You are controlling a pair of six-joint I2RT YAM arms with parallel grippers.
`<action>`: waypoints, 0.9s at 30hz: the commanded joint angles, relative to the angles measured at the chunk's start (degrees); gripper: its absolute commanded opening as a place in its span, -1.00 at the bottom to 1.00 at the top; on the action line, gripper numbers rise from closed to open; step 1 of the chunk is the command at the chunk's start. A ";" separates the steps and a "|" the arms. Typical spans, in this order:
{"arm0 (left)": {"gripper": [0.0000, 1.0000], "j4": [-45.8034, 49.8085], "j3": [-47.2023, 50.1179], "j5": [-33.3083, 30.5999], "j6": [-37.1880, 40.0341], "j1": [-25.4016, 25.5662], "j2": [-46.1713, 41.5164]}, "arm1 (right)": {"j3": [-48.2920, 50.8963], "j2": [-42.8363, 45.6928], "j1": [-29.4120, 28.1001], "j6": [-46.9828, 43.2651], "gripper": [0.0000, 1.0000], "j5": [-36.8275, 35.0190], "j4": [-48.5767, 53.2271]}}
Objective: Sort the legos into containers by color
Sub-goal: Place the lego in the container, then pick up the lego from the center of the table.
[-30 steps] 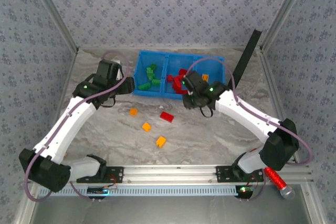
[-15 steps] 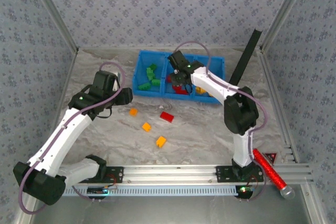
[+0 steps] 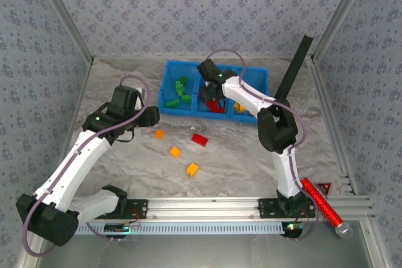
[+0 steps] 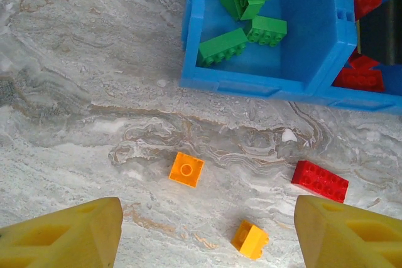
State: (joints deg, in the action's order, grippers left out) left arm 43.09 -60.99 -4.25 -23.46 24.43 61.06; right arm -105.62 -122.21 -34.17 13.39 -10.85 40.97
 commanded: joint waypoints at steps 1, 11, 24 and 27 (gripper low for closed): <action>0.46 -0.82 0.17 0.65 0.92 -0.37 -1.73 | 0.73 6.52 -1.73 -0.82 0.16 -2.10 3.28; 0.47 -1.93 0.56 1.04 1.42 -0.43 -3.25 | 24.15 23.51 -11.13 0.83 0.29 3.46 -5.01; 0.50 -1.18 1.57 2.40 1.10 -0.52 -4.63 | 31.32 20.43 -14.87 -12.32 0.49 13.49 -8.77; 0.50 -0.64 1.50 2.41 1.22 -0.52 -4.46 | 29.36 16.65 -14.88 -14.07 0.50 14.17 -8.72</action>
State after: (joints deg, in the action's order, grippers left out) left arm 42.02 -59.53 -2.52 -22.96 24.36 57.58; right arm -74.08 -102.39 -49.12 2.90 1.32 32.51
